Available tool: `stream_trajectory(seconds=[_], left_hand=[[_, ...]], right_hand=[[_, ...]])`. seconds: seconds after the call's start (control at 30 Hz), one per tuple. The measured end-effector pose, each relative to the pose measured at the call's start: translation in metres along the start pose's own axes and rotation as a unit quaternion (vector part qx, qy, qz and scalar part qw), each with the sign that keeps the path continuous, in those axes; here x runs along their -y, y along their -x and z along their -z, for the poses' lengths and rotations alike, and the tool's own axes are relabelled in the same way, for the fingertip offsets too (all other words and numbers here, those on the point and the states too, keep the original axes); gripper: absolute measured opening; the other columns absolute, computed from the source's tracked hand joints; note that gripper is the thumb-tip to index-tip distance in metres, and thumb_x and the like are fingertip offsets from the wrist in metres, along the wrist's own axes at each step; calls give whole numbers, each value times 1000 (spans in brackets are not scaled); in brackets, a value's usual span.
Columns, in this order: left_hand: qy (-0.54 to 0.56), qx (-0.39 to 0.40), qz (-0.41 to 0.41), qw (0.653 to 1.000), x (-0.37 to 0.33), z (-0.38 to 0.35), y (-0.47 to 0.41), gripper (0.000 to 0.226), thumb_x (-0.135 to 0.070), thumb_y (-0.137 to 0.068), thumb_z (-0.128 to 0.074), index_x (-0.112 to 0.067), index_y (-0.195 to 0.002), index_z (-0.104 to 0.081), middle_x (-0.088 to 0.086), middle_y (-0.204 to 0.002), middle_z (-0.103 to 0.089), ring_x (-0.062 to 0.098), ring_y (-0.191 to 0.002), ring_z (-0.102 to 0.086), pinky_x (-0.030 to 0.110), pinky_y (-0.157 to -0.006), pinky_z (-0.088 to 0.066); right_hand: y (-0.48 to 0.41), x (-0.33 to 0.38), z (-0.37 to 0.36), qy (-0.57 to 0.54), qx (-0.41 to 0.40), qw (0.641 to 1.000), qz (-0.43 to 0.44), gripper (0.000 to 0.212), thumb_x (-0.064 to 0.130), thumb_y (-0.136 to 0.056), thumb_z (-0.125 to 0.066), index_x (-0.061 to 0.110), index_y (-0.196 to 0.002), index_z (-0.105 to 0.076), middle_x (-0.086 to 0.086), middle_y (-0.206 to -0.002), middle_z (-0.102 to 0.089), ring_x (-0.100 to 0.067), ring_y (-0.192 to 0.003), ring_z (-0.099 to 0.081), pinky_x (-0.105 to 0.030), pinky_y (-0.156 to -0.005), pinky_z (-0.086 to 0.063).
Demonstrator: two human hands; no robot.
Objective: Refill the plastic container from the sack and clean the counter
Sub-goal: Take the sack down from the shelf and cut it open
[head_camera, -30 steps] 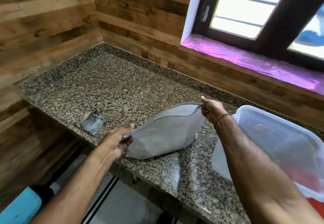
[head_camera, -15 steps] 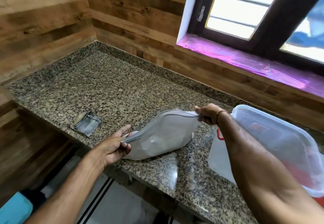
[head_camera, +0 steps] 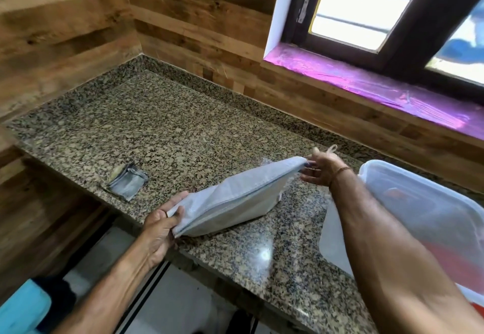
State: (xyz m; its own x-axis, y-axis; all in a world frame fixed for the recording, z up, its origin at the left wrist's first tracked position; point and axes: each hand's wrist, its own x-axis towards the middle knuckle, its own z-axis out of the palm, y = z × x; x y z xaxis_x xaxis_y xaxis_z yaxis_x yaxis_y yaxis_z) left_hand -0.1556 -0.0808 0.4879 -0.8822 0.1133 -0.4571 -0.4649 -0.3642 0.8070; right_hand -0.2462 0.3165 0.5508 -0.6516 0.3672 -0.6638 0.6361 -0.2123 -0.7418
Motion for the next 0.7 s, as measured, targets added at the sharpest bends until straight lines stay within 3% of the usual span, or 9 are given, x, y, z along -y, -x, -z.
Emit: stream_trajectory(seconds=[0.1,0.23,0.33,0.37,0.43,0.5,0.57,0.6,0.7], left_hand=[[-11,-10,18,1000,-6,-4,-4,44,-9,-91,-63,-7,-135,-63,11,-127,-70,22,-100,-67,23,-66,-62],[25,-16,82,996,-16,-8,-8,34,-32,-100,-52,-12,-123,-67,10,-113,-71,19,-81,-63,22,-51,-58],[41,-14,105,993,-19,-10,-9,23,-9,-105,-48,-10,-116,-68,12,-118,-63,10,-59,-56,15,-37,-47],[40,-9,110,993,-18,-10,-9,27,-1,-103,-46,-10,-118,-67,12,-122,-62,6,-47,-53,14,-33,-43],[50,-14,127,991,-14,0,-10,45,10,-101,-39,-10,-136,-58,12,-137,-58,2,-34,-46,15,-30,-40],[60,-11,165,984,-12,9,-9,50,1,-102,-45,-15,-150,-45,21,-149,-50,8,-37,-54,19,-33,-48],[57,15,210,976,-15,9,-7,49,-34,-102,-52,-10,-145,-47,36,-139,-54,21,-50,-69,30,-43,-59],[48,18,227,972,-17,8,-8,56,-48,-99,-49,-7,-138,-52,39,-134,-56,28,-59,-73,35,-47,-62],[1,-4,253,968,-21,4,-23,72,-67,-97,-34,-5,-121,-63,32,-109,-67,36,-73,-73,42,-57,-64]], right_hand=[[10,17,-18,99,34,995,5,50,64,-99,-41,16,-90,-48,-17,-82,-66,-30,-71,-69,-35,-45,-59],[-9,18,-32,196,-3,980,34,28,32,-95,-70,10,-81,-58,-8,-73,-58,-19,-57,-61,-27,-48,-56],[-24,20,-27,226,16,974,28,8,17,-95,-69,12,-90,-66,-3,-66,-49,-10,-49,-49,-18,-41,-43],[-23,21,-24,227,33,973,26,2,14,-96,-67,13,-97,-68,-2,-63,-47,-7,-43,-45,-15,-38,-39],[-21,25,-19,239,70,968,22,11,8,-100,-60,11,-102,-70,-3,-60,-52,-5,-37,-47,-12,-34,-35],[-18,31,-16,287,98,953,22,18,3,-102,-55,8,-105,-72,-6,-64,-62,-8,-45,-55,-12,-36,-39],[-17,38,-19,345,116,931,8,15,8,-102,-57,10,-101,-72,-6,-65,-69,-12,-48,-64,-17,-39,-47],[-15,41,-22,364,122,923,-7,13,17,-102,-60,9,-98,-70,-8,-67,-71,-14,-49,-67,-21,-41,-53],[-16,48,-33,437,124,890,-41,53,54,-96,-59,2,-100,-68,-14,-78,-77,-22,-57,-72,-33,-59,-60]])
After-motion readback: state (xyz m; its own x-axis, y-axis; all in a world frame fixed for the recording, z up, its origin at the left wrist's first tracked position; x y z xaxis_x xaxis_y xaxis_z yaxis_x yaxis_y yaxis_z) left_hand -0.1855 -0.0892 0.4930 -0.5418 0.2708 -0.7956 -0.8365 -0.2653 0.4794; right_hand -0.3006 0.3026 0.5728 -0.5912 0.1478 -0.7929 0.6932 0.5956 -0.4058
